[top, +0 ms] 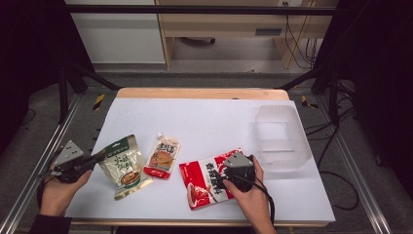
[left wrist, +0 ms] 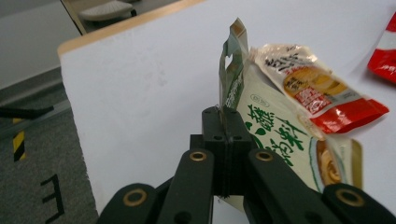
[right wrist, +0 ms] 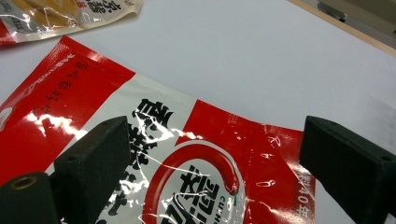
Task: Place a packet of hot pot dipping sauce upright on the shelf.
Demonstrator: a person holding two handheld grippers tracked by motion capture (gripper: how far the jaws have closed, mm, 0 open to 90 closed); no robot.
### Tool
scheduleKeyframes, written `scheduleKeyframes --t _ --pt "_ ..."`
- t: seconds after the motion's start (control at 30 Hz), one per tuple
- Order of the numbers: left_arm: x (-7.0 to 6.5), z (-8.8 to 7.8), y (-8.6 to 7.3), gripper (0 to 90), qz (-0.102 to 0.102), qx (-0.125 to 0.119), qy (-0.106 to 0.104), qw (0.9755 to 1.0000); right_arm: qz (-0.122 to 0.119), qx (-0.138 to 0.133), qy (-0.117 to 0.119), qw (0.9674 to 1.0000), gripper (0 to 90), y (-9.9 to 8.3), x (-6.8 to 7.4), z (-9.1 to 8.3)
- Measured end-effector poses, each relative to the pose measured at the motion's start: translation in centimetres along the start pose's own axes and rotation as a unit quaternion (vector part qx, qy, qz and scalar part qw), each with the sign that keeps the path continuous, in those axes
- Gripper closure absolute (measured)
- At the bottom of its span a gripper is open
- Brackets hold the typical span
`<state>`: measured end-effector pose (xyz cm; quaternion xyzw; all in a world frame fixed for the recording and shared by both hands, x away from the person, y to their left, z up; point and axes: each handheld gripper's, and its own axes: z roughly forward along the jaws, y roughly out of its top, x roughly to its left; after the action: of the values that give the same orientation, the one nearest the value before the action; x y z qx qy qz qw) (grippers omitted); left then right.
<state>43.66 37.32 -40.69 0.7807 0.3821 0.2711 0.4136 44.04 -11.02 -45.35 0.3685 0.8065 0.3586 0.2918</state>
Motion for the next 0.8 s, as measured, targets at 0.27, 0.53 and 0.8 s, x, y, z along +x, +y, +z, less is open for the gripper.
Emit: scheduleKeyframes --t 0.27,0.53,0.8 --pt "-1.2 -2.2 1.9 90.0 0.022 -0.040 -0.014 0.9989 0.005 -0.005 -0.005 1.0000 7.8 0.0 -0.2 -0.2" --pt "-3.8 -3.4 4.7 90.0 0.086 -0.047 -0.040 0.9943 0.024 -0.001 0.014 0.9996 8.6 0.3 0.0 -0.6" --pt "-5.4 -3.7 7.7 90.0 0.129 -0.044 -0.060 0.9888 -0.026 0.021 0.042 0.9986 9.8 3.0 0.0 -2.6"
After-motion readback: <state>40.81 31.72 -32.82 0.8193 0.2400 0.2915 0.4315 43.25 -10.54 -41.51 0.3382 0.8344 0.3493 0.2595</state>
